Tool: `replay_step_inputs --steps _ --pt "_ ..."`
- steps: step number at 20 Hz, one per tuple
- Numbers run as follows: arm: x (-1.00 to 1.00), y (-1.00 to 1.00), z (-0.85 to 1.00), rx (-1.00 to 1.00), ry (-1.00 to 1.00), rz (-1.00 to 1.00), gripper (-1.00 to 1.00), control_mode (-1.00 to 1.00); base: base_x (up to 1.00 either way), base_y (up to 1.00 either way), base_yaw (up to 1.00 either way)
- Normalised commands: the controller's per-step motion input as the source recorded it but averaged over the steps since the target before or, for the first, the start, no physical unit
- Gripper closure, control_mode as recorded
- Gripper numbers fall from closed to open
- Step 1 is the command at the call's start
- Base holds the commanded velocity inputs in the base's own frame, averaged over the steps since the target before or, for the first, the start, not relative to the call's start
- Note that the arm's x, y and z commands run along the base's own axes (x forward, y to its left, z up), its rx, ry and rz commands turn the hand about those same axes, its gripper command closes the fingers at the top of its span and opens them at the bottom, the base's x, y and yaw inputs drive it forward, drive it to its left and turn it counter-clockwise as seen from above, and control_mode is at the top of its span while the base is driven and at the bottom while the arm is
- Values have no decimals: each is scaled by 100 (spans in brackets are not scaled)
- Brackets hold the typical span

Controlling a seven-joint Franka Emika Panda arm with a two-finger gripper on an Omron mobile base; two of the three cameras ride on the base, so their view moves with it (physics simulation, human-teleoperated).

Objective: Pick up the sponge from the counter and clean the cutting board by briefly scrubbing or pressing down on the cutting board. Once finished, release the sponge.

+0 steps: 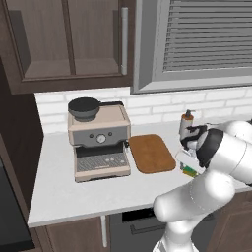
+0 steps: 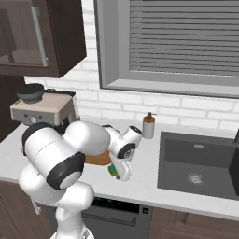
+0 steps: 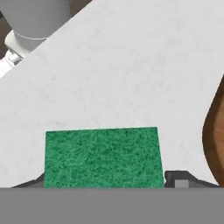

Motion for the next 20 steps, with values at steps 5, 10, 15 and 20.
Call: replay_step_inputs --steps 5,10,15,20 --pt "0 -15 0 6 -20 0 -100 -100 0 0 0" --pt "0 0 7 5 -15 0 -100 -100 0 0 0" --pt "-17 0 57 1 -5 10 -100 -100 0 0 0" --pt "-67 2 91 -4 -11 19 -100 -100 0 0 0"
